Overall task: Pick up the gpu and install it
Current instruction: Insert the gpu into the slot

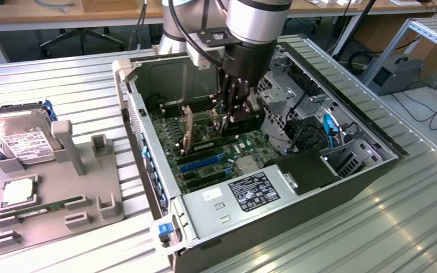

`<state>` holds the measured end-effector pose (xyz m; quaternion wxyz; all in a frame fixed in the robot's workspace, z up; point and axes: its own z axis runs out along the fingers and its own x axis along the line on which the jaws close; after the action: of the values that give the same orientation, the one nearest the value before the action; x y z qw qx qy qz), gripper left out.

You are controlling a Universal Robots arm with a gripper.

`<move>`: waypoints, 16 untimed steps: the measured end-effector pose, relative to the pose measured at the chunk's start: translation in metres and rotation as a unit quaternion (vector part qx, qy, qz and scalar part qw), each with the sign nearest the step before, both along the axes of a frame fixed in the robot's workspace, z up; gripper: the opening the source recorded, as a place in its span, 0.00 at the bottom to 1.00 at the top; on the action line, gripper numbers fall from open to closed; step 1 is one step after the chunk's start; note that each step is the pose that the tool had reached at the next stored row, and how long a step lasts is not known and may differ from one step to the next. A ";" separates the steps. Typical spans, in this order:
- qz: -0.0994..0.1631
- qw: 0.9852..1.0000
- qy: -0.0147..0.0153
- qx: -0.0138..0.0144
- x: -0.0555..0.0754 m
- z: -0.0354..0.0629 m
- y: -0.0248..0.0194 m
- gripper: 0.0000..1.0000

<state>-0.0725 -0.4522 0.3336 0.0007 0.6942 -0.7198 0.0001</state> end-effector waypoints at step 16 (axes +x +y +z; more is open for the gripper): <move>0.000 1.000 0.000 0.000 0.000 -0.0035 -0.0040 0.27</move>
<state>-0.0725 -0.4562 0.3301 0.0007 0.6942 -0.7198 0.0001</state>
